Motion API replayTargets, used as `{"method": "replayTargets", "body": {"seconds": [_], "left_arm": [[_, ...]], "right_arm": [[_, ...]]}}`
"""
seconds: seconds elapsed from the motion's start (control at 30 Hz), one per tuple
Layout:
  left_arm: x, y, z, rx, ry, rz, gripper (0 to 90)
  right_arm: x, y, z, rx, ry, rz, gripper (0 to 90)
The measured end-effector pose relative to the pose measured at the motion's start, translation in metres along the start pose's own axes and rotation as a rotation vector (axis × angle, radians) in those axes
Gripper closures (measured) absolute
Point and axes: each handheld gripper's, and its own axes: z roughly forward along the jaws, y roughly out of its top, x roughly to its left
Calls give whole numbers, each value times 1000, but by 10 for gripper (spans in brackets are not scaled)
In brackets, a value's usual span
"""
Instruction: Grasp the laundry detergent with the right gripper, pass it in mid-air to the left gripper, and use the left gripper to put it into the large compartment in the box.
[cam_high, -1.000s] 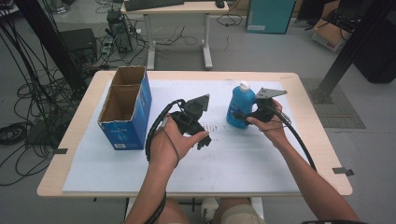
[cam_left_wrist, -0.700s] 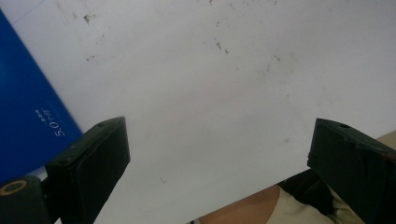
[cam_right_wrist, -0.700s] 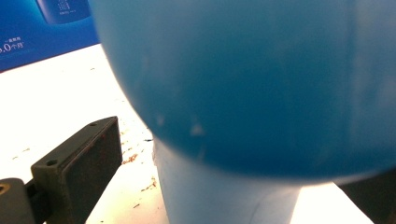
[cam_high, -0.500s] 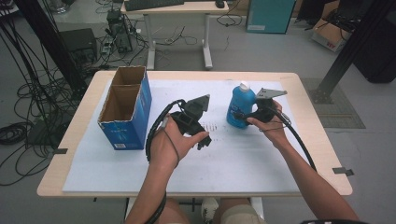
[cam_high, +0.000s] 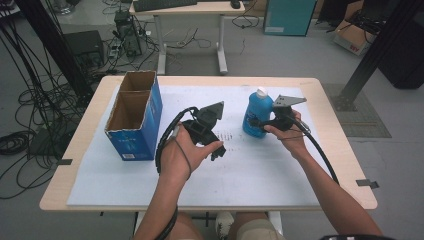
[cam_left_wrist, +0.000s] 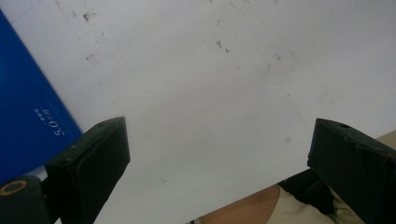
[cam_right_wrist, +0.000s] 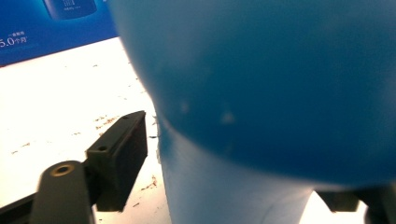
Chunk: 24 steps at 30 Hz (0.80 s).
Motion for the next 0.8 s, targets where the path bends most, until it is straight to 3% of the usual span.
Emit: {"method": "replayTargets", "body": {"seconds": [0.8], "left_arm": [[1, -1, 1, 3, -1, -3, 58]], "right_arm": [[-2, -3, 2, 3, 19, -4, 405]]}}
